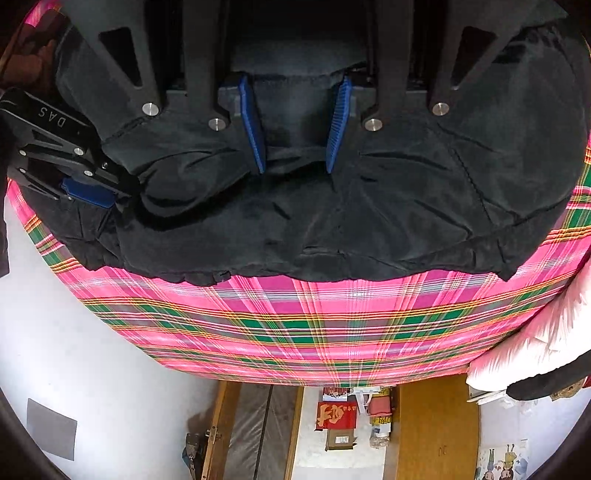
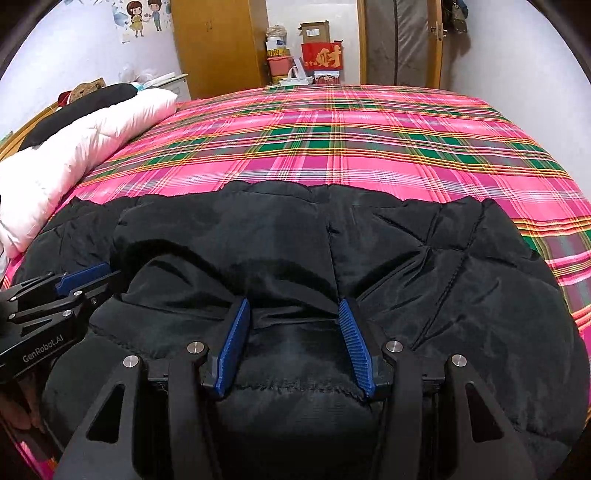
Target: Fold large clothes
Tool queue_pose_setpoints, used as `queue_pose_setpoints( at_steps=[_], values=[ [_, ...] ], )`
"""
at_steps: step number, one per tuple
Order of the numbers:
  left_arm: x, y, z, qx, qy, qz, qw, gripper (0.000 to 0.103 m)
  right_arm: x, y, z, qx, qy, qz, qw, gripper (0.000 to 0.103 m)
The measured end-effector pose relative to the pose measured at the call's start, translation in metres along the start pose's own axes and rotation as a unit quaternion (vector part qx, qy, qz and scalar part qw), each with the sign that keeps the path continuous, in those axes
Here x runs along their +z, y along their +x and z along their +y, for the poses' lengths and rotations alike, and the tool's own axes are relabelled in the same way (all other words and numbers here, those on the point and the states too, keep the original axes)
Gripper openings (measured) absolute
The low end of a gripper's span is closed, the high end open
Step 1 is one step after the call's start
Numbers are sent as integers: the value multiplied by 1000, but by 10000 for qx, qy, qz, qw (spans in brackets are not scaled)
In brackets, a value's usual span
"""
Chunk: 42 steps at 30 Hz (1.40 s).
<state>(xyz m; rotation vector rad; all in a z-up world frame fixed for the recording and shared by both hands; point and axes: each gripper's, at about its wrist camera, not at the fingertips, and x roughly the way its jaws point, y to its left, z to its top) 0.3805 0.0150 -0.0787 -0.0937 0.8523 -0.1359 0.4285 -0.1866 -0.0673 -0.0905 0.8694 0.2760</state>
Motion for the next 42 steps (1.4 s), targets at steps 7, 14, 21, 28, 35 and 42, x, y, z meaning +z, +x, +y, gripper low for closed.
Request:
queue_pose_setpoints(
  at_steps=[7, 14, 21, 28, 35, 42],
  values=[
    [-3, -1, -2, 40, 18, -57, 10000, 37, -4, 0, 0, -3, 7, -86, 10000, 50],
    [-2, -6, -2, 67, 28, -73, 9999, 37, 0, -7, 3, -55, -15, -52, 10000, 50],
    [10, -53, 13, -39, -101, -117, 9999, 37, 11, -72, -6, 4, -80, -248, 9997, 52],
    [-17, -79, 89, 592, -506, -131, 9969, 37, -33, -93, -78, -536, 438, -6, 9976, 52],
    [-19, -88, 94, 452, -579, -131, 9972, 37, -31, -105, -84, -617, 369, -115, 9973, 52],
    [-47, -121, 118, 745, -690, -321, 9943, 37, -59, -131, -110, -548, 663, -237, 9960, 74]
  ],
)
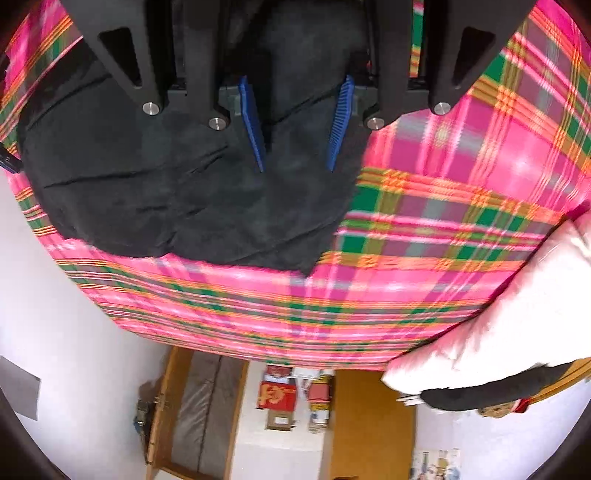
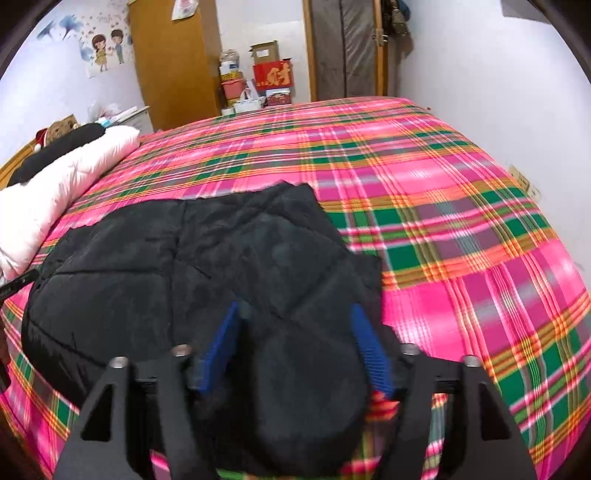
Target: Fold large clothes
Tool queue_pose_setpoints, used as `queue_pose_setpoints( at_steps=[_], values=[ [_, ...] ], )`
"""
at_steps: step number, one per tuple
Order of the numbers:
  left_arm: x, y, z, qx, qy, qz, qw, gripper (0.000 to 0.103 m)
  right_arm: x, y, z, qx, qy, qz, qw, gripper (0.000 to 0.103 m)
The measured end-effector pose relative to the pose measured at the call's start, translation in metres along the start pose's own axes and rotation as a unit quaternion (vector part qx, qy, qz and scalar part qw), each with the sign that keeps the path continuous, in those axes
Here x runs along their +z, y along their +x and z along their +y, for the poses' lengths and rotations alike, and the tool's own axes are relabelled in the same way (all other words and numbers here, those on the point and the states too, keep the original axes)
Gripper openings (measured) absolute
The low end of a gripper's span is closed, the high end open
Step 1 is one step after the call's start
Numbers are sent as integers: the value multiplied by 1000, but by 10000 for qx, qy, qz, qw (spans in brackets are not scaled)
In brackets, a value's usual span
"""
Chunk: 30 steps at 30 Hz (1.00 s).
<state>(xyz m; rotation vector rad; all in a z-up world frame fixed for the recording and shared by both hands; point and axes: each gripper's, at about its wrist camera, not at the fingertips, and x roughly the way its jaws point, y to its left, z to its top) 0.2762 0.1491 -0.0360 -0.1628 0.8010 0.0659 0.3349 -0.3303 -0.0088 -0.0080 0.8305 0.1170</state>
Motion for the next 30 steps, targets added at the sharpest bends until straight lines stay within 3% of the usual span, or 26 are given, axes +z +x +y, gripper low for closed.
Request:
queue_pose_setpoints(
  at_steps=[7, 12, 19, 28, 30],
  values=[
    [-22, 18, 34, -17, -513, 293, 9983, 58, -16, 27, -24, 323, 526, 416, 9972, 78],
    [-23, 35, 37, -319, -684, 425, 9962, 59, -16, 43, -31, 552, 650, 566, 9948, 81],
    [-25, 63, 50, -912, -1164, 729, 9863, 66, -14, 69, -51, 1062, 1165, 857, 9838, 87],
    [-24, 80, 53, -1441, -1381, 1000, 9748, 66, -15, 91, -57, 1553, 1503, 1140, 9697, 86],
    [-26, 79, 52, -1472, -1424, 984, 9738, 66, -18, 89, -57, 1647, 1542, 1171, 9672, 81]
  ],
)
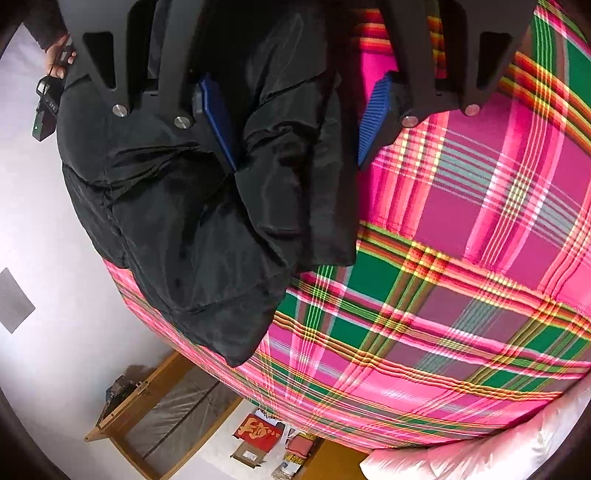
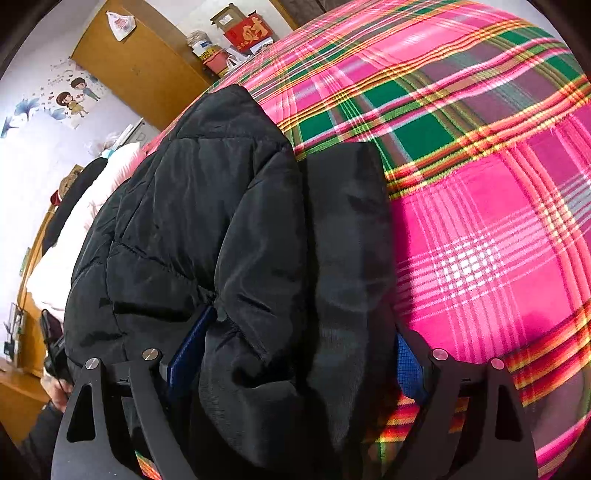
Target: Fold large clothes
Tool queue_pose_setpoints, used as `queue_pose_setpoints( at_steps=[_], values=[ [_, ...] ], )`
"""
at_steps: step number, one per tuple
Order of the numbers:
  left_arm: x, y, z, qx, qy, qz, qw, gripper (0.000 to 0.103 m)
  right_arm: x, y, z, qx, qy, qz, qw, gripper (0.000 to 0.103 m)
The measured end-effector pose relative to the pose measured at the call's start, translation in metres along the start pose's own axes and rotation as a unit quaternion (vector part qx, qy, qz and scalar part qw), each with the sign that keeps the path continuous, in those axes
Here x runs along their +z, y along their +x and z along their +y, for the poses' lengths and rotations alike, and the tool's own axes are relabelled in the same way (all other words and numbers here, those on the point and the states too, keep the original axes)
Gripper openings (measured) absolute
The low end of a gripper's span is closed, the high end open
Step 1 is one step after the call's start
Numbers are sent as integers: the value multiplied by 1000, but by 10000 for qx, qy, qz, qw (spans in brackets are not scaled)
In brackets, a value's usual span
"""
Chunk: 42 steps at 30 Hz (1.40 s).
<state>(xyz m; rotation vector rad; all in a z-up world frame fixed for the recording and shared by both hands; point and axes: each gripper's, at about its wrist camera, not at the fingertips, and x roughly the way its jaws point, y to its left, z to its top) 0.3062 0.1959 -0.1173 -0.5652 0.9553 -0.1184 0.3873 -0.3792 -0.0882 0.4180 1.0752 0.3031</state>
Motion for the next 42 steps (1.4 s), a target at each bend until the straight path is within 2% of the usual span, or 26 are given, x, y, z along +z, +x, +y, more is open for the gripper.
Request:
queue_pose_setpoints(
  at_steps=[8, 16, 19, 21, 29, 32, 37, 42],
  values=[
    [-29, -10, 19, -476, -478, -192, 9975, 65, -20, -10, -16, 562, 280, 29, 9980, 79],
    [-12, 14, 11, -440, -418, -7, 9982, 69, -5, 12, -9, 612, 259, 119, 9977, 81],
    [-6, 17, 8, -394, -301, 49, 9988, 69, -6, 13, -5, 554, 207, 63, 9982, 76],
    [-8, 16, 5, -336, -225, 16, 9992, 69, -9, 10, -4, 526, 206, -5, 9984, 67],
    [-13, 11, -20, 191, 120, -264, 9994, 54, -14, 7, 14, 248, 191, -205, 9993, 55],
    [-12, 12, -24, 274, 91, -318, 9991, 49, -12, 7, 15, 237, 218, -231, 9992, 52],
    [-7, 12, -37, 374, 135, -336, 9986, 36, -10, 1, 23, 116, 129, -279, 9995, 40],
    [-5, -2, -47, 578, 250, -398, 9972, 25, -10, -9, 36, -64, 85, -321, 9994, 30]
  ],
)
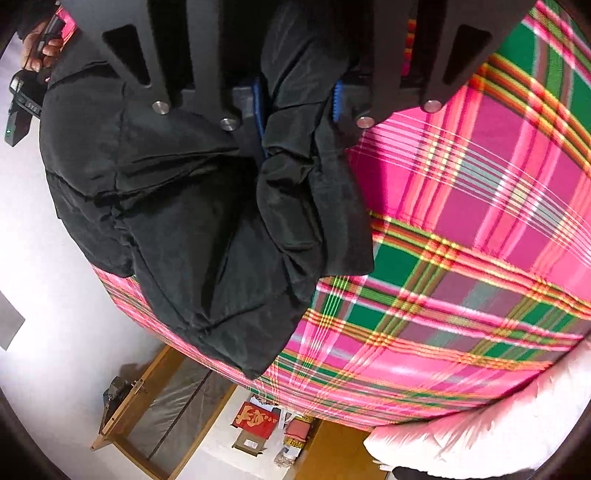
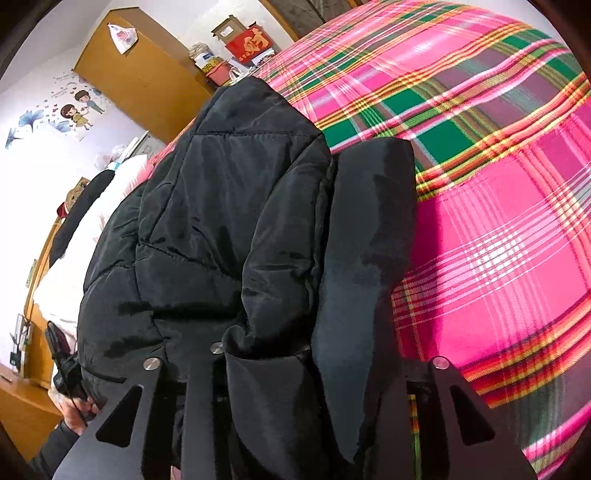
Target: Fold large clothes
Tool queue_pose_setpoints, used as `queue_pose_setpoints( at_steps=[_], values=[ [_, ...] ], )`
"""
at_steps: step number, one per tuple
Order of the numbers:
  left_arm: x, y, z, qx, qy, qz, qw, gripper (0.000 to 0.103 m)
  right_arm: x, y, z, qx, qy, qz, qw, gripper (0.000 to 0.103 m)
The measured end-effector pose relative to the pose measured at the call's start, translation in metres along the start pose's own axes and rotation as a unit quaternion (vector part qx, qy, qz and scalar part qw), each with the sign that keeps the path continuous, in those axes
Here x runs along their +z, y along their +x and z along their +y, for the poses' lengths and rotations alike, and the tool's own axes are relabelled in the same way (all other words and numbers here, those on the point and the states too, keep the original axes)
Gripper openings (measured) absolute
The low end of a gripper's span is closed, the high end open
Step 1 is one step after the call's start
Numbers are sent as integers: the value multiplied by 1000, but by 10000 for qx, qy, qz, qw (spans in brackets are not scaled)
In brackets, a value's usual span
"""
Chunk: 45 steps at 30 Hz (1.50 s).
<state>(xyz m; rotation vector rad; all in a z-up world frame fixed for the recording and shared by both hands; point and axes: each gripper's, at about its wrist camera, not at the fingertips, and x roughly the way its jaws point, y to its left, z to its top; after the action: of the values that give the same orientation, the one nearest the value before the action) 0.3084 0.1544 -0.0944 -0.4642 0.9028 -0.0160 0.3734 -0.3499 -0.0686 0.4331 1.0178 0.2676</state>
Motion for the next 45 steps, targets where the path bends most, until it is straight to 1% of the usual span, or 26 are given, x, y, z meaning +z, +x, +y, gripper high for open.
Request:
queue_pose_setpoints(
  at_steps=[3, 9, 18, 21, 25, 29, 32, 33, 35, 39, 40, 42, 43, 45],
  values=[
    [5, -12, -4, 81, 29, -74, 9999, 22, 4, -11, 6, -41, -46, -74, 10000, 27],
    [19, -50, -14, -3, 134, -370, 9992, 20, 11, -44, 29, 57, -233, -265, 9994, 26],
    [36, -108, -11, -111, 252, -706, 9971, 19, 12, -68, 65, 307, -395, -399, 9980, 25],
    [43, -127, -5, -89, 313, -832, 9960, 17, 15, -67, 83, 433, -468, -432, 9970, 25],
    [60, -148, 16, 25, 340, -1027, 9941, 14, 21, -59, 114, 640, -594, -472, 9951, 25],
    [76, -162, 46, 128, 345, -1205, 9920, 9, 24, -39, 148, 912, -737, -455, 9921, 25],
    [89, -173, 63, 122, 432, -1362, 9897, 9, 23, -17, 176, 1119, -906, -382, 9888, 25],
    [91, -169, 70, 132, 426, -1318, 9903, 9, 22, -10, 184, 1116, -957, -359, 9885, 25],
    [92, -150, 91, 346, 315, -1049, 9934, 8, 20, 12, 187, 1073, -860, -252, 9902, 26],
    [75, -107, 129, 523, -47, -548, 9971, 9, 8, 49, 156, 541, -535, 137, 9970, 27],
    [70, -98, 134, 538, -133, -458, 9974, 10, 4, 54, 146, 473, -441, 226, 9976, 28],
    [57, -78, 143, 462, -345, -276, 9980, 15, -4, 62, 128, 428, -271, 361, 9981, 36],
    [51, -69, 147, 467, -437, -244, 9977, 23, -7, 66, 120, 384, -189, 432, 9981, 38],
    [43, -63, 151, 441, -587, -346, 9967, 29, -10, 71, 112, 333, -134, 507, 9981, 50]
  ],
)
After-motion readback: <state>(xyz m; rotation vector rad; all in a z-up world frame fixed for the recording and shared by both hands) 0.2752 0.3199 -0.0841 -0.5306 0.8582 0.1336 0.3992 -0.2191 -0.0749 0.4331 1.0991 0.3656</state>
